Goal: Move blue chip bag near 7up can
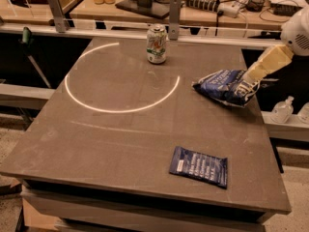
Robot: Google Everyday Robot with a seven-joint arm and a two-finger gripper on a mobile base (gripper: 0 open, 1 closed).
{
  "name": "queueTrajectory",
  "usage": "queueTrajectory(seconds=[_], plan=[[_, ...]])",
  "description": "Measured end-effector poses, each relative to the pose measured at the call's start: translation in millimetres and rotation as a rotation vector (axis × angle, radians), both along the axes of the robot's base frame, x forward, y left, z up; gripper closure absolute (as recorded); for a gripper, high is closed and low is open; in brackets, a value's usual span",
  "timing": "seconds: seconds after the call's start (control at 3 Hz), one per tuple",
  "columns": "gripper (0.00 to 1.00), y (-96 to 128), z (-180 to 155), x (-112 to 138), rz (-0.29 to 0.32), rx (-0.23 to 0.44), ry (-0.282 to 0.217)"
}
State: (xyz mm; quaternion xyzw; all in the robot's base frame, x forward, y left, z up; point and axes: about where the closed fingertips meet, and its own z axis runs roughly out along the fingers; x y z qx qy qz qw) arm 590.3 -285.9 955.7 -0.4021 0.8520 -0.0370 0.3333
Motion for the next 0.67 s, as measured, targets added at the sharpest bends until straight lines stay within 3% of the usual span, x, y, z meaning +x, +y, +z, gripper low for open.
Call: queueTrajectory(seconds=[0.33,0.67], plan=[[0.00,-12,-24,-1,-0.061,0.057,0.078],[0.00,-5,-50,-2,-0.063,0.084,0.160]])
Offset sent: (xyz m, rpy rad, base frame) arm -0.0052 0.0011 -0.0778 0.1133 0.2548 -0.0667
